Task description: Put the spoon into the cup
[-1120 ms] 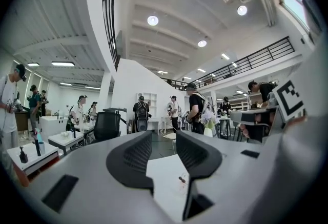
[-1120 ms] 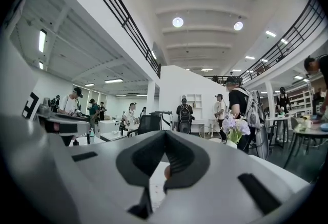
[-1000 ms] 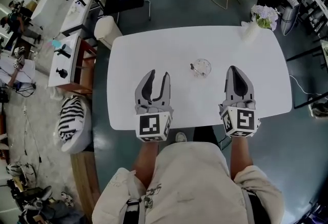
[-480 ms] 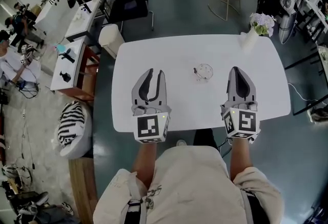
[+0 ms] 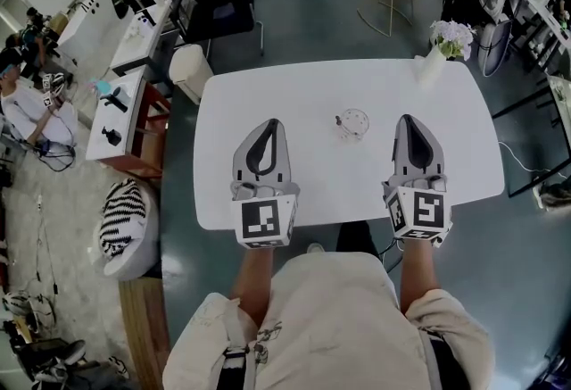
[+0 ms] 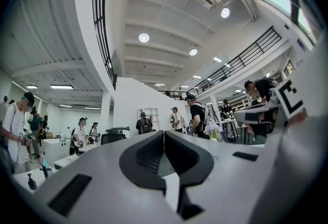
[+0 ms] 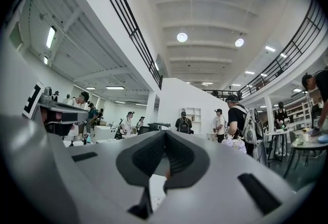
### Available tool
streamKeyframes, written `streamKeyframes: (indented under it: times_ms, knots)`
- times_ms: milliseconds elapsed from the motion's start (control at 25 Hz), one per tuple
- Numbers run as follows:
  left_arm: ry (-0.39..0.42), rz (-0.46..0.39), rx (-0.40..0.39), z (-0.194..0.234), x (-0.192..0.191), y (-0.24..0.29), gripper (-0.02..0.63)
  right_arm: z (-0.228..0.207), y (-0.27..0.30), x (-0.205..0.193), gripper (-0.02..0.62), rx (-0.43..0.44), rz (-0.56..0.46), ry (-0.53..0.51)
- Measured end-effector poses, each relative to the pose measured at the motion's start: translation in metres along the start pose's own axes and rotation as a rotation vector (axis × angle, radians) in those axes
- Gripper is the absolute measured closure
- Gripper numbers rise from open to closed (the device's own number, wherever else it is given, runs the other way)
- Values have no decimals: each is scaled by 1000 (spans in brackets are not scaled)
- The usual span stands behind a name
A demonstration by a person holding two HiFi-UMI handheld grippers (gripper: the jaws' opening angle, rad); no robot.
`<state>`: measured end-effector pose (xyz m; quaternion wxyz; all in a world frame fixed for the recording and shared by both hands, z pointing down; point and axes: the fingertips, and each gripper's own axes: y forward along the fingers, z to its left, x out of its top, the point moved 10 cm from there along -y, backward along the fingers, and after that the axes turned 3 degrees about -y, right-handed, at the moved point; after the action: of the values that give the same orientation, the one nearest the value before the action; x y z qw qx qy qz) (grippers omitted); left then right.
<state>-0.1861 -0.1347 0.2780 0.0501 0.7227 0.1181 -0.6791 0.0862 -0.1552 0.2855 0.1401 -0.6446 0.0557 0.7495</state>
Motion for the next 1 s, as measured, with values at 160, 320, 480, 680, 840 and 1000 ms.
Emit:
streamKeyframes:
  times_ms: [160,320,480,680,840,1000]
  knots:
    - [-10,2,-5,-2,-2,1,598,2,0,-1,607,2,6,-11]
    - [-8,5,-14,-4,-7,1,598,4,0,-6,607,5,14,-13]
    - [-10,13,-14,-4,-9,5,598,2,2,-7,607,5,20,-15]
    - [-15,12,-14,-3,-10,7,598,3,4,-7,607,1,21,-11]
    - [-10,13,-14,-1,-8,9,598,2,6,-5,607,-4,19,-14]
    - [-9,12,-22,-5,-10,11,598,1,7,-8,607,-5,21,-16]
